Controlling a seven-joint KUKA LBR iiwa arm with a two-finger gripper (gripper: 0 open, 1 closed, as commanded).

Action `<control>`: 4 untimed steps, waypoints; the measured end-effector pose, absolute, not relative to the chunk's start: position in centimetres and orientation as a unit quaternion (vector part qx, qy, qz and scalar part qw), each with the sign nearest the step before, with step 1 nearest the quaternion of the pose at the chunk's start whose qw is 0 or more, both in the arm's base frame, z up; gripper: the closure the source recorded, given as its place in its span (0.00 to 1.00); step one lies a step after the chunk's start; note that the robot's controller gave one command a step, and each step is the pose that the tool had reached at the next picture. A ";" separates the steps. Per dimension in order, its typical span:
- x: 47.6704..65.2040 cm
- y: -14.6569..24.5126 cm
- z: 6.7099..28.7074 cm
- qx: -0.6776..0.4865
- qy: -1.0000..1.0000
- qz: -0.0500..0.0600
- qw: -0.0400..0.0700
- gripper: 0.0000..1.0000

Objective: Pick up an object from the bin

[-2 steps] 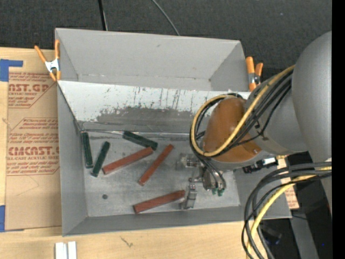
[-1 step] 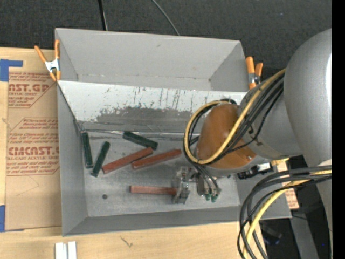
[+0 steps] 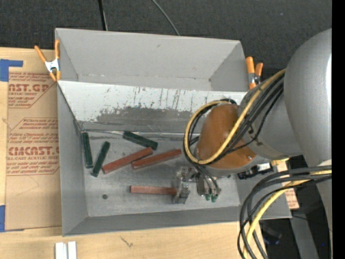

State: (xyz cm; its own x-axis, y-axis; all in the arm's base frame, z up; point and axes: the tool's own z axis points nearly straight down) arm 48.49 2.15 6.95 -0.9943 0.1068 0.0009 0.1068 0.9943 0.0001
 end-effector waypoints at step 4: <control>51.6 0.7 16.3 -0.126 -0.992 0.000 0.000 0.00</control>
Offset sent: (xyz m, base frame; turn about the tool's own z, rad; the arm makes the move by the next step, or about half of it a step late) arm 0.0000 0.0000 0.0000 0.0000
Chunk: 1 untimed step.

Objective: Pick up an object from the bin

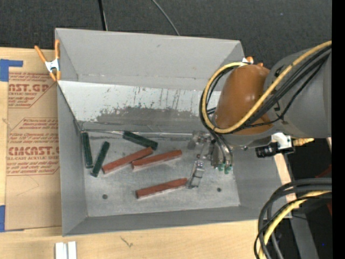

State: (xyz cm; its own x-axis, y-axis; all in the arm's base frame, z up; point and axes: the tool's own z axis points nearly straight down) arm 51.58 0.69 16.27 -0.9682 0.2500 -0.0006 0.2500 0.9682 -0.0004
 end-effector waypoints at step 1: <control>49.1 2.5 7.1 0.040 0.999 0.000 0.000 1.00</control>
Offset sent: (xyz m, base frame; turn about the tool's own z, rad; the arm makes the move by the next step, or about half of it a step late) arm 0.0000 0.0000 0.0000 0.0000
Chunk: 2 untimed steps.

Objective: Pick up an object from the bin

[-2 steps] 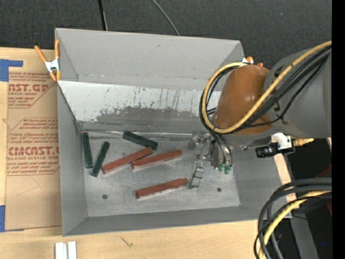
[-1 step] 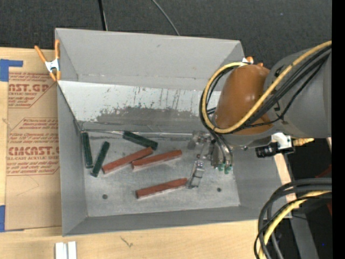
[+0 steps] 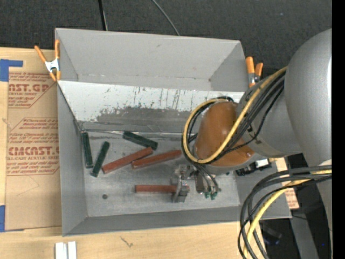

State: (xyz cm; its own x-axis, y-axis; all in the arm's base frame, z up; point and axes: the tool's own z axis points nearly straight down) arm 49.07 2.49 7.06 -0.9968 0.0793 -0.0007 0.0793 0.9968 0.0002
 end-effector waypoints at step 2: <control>54.0 1.3 21.4 0.015 1.000 0.000 0.001 1.00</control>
Offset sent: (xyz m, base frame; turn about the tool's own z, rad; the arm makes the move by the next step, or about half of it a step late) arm 0.0489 -0.0130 0.1438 -0.0487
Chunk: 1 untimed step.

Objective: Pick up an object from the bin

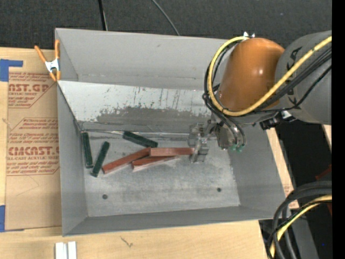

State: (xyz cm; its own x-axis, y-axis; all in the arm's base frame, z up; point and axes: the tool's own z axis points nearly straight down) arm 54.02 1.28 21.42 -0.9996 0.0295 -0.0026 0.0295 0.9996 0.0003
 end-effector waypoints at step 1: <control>54.0 1.3 21.4 0.015 1.000 0.000 0.001 1.00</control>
Offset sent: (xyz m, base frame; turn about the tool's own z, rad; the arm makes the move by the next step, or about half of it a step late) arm -0.0117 -0.0420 0.0627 0.0289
